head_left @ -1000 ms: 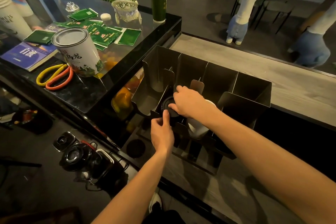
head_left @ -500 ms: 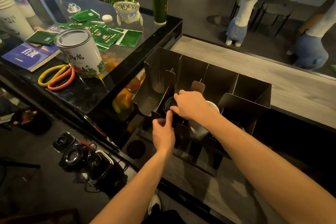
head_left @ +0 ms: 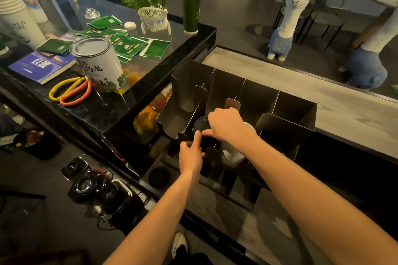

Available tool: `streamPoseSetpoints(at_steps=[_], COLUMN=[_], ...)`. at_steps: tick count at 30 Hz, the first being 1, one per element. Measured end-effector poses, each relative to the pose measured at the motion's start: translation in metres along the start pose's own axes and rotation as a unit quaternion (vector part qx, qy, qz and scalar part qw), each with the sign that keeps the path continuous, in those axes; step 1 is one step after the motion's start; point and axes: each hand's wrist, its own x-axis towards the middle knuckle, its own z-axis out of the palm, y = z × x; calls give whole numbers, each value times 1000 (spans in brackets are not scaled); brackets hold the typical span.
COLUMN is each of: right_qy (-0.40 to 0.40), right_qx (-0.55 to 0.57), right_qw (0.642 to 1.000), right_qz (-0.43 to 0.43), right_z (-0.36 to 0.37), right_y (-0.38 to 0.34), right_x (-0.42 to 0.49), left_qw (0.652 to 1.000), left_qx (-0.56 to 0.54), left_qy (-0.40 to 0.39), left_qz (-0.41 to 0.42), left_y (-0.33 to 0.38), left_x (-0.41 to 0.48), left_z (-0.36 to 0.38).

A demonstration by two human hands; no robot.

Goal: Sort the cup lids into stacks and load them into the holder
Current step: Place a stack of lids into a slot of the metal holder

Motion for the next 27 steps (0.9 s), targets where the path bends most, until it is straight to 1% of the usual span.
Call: streamPoseSetpoints(at_steps=[7,11,15,19,21,24,27], right_qy=[-22,-2,-3,17,19,8,2], right_qx=[34,74,96,160,148,107,89], right_qw=[999,997,995,987,989,994,996], right_qz=[-25,-36,-28,3,11,-7,-18], right_z=[-4,9,11,16,19,18,12], right_y=[12,17,18,22,21,20,20], right_x=[3,1,-2,-9,-11,-9,-7], left_qw=[1000,999,999,999,999,998,998], left_qx=[3,24,14,11,11,16,15], left_qy=[2,-2,3,-4,0,11,16], left_qz=[-27,-32,-37,-49,-47,-51,-53], left_y=[12,14,18,17,15,14,16], left_x=[-6,-4,-6,-1,1,5,4], left_z=[4,4,6,3,1,1,3])
